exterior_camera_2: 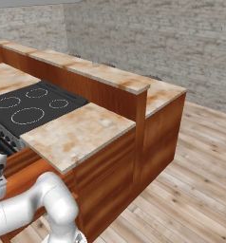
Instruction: Take a straw from the drawer in front and place it inside the glass cup on the dining counter.
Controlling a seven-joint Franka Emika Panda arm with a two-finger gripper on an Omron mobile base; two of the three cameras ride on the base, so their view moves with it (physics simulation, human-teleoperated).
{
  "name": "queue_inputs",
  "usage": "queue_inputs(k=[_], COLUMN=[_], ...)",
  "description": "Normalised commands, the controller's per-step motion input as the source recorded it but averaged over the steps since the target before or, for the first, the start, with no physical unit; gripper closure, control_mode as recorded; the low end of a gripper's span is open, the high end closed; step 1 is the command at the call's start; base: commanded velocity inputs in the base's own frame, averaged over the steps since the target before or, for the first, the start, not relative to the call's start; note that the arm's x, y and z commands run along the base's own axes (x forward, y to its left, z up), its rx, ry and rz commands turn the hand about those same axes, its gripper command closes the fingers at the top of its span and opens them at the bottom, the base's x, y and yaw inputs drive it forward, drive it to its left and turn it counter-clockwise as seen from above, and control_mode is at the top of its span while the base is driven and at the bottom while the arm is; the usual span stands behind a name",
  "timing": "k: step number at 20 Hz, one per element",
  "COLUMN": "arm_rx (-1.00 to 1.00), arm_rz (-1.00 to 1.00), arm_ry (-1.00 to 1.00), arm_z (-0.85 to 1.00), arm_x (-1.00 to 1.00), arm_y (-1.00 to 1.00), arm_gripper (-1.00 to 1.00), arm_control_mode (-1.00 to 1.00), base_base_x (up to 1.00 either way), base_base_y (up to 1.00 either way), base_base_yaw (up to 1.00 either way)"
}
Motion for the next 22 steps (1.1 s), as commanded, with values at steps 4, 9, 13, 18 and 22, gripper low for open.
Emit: queue_inputs(k=[4,9,13,18,22], arm_rx=[0.00,0.00,0.00,0.00,0.00], arm_rz=[0.00,0.00,0.00,0.00,0.00], arm_ry=[0.11,0.10,0.09,0.08,0.06], arm_z=[-0.11,-0.13,-0.19,-0.12,-0.09], arm_x=[0.00,0.00,0.00,-0.02,-0.03], arm_y=[0.27,0.30,0.39,0.38,0.38], arm_gripper=[1.00,1.00,1.00,1.00,1.00], arm_control_mode=[-1.00,-1.00,-1.00,-1.00,-1.00], base_base_x=[0.00,0.00,0.00,0.00,0.00], base_base_y=[0.00,0.00,0.00,0.00,0.00], base_base_yaw=[0.00,0.00,0.00,0.00,0.00])
